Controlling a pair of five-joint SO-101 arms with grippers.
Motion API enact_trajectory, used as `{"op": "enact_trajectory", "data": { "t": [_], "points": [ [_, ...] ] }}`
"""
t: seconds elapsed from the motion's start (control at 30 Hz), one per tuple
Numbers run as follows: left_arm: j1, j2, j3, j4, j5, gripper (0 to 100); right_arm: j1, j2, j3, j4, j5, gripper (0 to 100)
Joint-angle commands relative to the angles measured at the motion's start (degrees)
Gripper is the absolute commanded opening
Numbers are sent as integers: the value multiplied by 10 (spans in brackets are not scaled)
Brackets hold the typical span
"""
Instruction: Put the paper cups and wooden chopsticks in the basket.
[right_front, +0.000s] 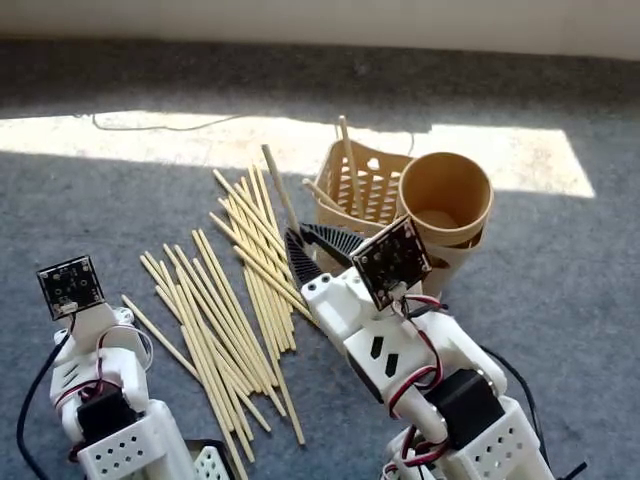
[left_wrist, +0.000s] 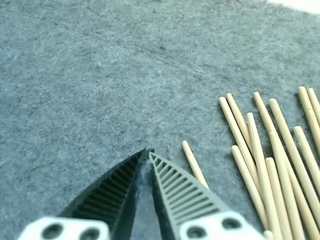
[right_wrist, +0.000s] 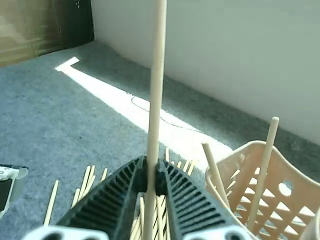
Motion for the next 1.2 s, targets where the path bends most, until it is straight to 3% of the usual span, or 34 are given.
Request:
{"op": "enact_trajectory", "data": {
  "t": [0.0,0.3,0.73,1.17],
  "points": [
    [-3,-5,11,2,-4,11,14,-6,-7,-59,-4,5],
    [-3,-5,11,2,-4,10,15,-4,-8,-204,-4,5],
    [-3,-5,11,2,-4,10,116,-2,-4,-364,-4,5],
    [-5,-5,11,2,-4,9,159,124,-1,-371,-4,5]
  ]
}}
